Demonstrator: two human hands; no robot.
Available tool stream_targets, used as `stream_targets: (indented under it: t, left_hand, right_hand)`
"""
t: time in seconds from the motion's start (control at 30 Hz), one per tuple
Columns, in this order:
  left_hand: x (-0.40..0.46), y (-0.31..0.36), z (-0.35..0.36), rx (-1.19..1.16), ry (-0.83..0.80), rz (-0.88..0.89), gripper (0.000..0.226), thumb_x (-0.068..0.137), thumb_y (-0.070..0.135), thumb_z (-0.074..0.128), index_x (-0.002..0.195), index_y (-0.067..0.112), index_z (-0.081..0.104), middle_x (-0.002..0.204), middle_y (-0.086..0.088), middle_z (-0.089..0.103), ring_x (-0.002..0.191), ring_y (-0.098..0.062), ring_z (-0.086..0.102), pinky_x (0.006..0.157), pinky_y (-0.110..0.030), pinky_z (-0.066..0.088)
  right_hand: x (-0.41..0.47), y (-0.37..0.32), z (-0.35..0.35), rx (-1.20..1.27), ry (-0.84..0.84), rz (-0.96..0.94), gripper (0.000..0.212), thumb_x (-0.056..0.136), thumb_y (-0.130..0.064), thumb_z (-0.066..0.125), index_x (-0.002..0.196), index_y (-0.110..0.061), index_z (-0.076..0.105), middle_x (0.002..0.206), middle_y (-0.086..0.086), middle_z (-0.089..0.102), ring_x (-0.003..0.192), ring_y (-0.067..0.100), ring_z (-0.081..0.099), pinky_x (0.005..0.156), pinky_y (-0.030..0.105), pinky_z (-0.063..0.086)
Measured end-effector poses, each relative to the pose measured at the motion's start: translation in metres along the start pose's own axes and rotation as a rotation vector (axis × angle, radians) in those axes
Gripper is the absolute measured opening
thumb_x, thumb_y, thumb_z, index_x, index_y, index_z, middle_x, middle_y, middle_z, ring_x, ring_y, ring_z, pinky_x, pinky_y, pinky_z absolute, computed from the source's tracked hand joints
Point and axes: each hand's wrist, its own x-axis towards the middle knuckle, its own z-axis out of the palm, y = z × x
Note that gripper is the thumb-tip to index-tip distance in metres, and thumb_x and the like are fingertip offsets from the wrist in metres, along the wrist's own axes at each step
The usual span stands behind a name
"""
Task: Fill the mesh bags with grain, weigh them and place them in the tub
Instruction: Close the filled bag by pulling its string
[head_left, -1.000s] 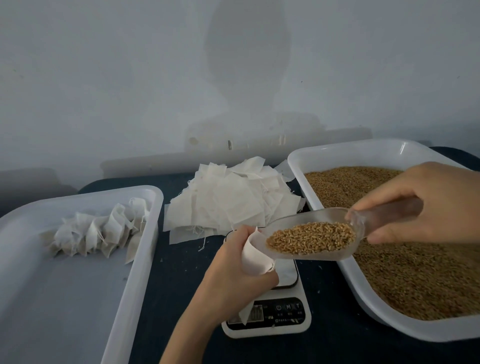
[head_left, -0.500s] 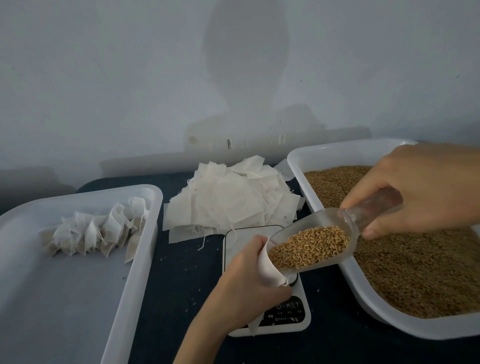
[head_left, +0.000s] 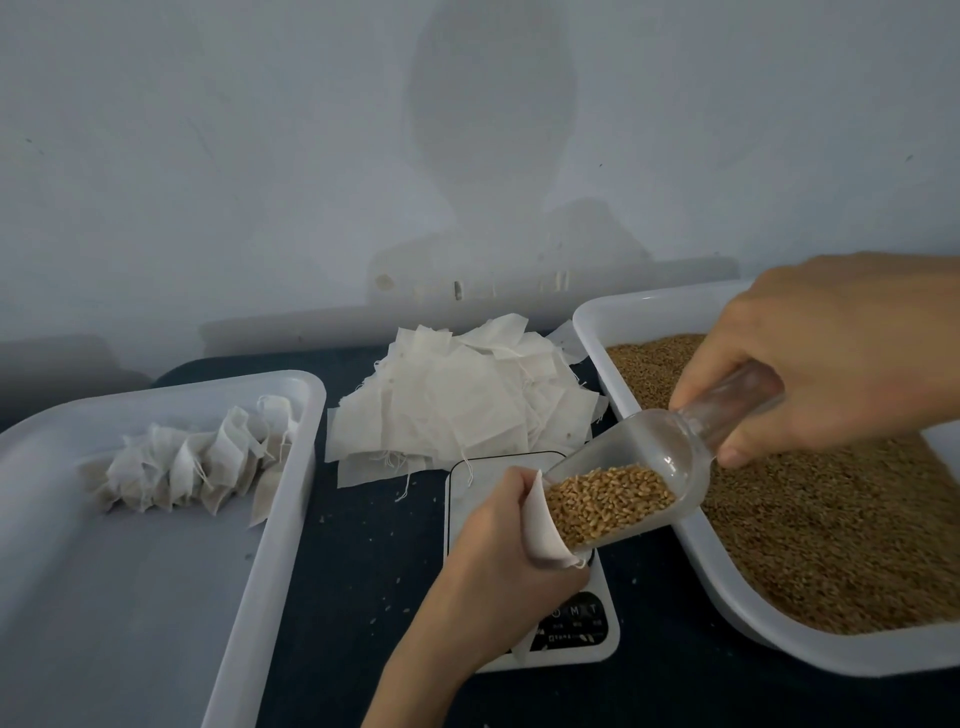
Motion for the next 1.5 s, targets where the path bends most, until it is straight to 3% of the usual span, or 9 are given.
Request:
stream_targets:
  t: [0.23,0.4,0.53,0.77,0.97,1.1,1.2,1.33,1.5]
  left_hand:
    - [-0.001,-0.002,0.003,0.001,0.01,0.024,0.037,0.075,0.014,0.071,0.098,0.031,0.047,0.091,0.007,0.058,0.078,0.01,0.055,0.055,-0.01,0.043]
    - [-0.002,-0.002,0.003,-0.031,0.011,0.027,0.036,0.076,0.014,0.071,0.097,0.032,0.048,0.089,0.01,0.058,0.072,0.009,0.057,0.051,-0.011,0.042]
    - [-0.004,-0.002,0.004,-0.071,0.003,0.022,0.033,0.076,0.013,0.068,0.094,0.033,0.05,0.083,0.017,0.06,0.07,0.007,0.057,0.053,-0.01,0.042]
    - [-0.005,-0.004,0.003,-0.098,0.019,0.063,0.031,0.076,0.01,0.068,0.093,0.03,0.051,0.083,0.031,0.056,0.071,0.01,0.055,0.054,-0.008,0.041]
    - [-0.004,-0.009,0.001,-0.254,0.008,0.08,0.022,0.072,0.02,0.06,0.092,0.026,0.055,0.068,0.019,0.055,0.06,0.004,0.049,0.055,-0.009,0.039]
    - [0.002,-0.016,-0.002,-0.394,0.056,0.129,0.01,0.079,0.017,0.056,0.087,0.02,0.06,0.083,-0.007,0.058,0.077,-0.017,0.056,0.068,-0.02,0.048]
    - [0.016,-0.018,-0.01,-0.458,0.194,0.124,0.011,0.074,0.018,0.057,0.077,0.028,0.062,0.086,-0.003,0.063,0.084,-0.026,0.062,0.067,-0.027,0.054]
    - [0.043,-0.022,-0.019,-0.472,0.329,0.165,0.025,0.074,0.018,0.06,0.095,0.031,0.056,0.087,-0.004,0.059,0.072,-0.002,0.059,0.061,-0.015,0.05]
    - [0.063,-0.04,-0.006,-0.211,0.282,0.109,0.032,0.082,0.008,0.066,0.103,0.026,0.05,0.093,0.003,0.056,0.081,-0.012,0.058,0.063,-0.019,0.049]
  right_hand:
    - [0.002,-0.001,-0.004,0.044,0.025,-0.01,0.028,0.064,-0.066,0.067,0.088,-0.071,0.052,0.072,-0.049,0.053,0.069,-0.025,0.048,0.052,0.017,0.044]
    - [0.005,0.006,0.002,0.021,0.037,0.02,0.028,0.053,-0.074,0.06,0.079,-0.071,0.052,0.075,-0.053,0.048,0.06,-0.018,0.052,0.049,0.017,0.041]
    - [0.007,0.014,0.007,0.0,0.082,0.034,0.042,0.039,-0.081,0.047,0.08,-0.071,0.053,0.08,-0.057,0.043,0.061,-0.02,0.051,0.048,0.015,0.039]
    - [0.003,0.012,0.008,-0.005,0.087,0.028,0.034,0.044,-0.073,0.056,0.078,-0.073,0.053,0.07,-0.061,0.039,0.069,-0.037,0.038,0.044,0.005,0.027]
    - [-0.009,0.023,0.02,0.296,-0.026,-0.001,0.047,0.053,-0.086,0.048,0.096,-0.071,0.054,0.088,-0.045,0.06,0.087,-0.019,0.056,0.071,0.015,0.044]
    - [-0.011,0.034,0.052,0.472,0.036,0.005,0.058,0.054,-0.095,0.041,0.102,-0.065,0.056,0.093,-0.034,0.066,0.087,-0.011,0.062,0.074,0.022,0.047]
    - [-0.007,0.033,0.074,0.67,0.142,0.046,0.044,0.065,-0.083,0.052,0.101,-0.059,0.061,0.092,-0.029,0.069,0.085,-0.009,0.065,0.074,0.024,0.045]
    - [0.011,0.023,0.1,0.87,0.418,0.203,0.036,0.062,-0.067,0.056,0.092,-0.048,0.065,0.081,-0.028,0.068,0.074,-0.011,0.062,0.066,0.022,0.041]
    - [0.035,0.019,0.121,0.778,0.676,0.495,0.008,0.093,-0.026,0.054,0.101,-0.029,0.054,0.086,-0.005,0.063,0.075,0.017,0.064,0.06,0.027,0.048]
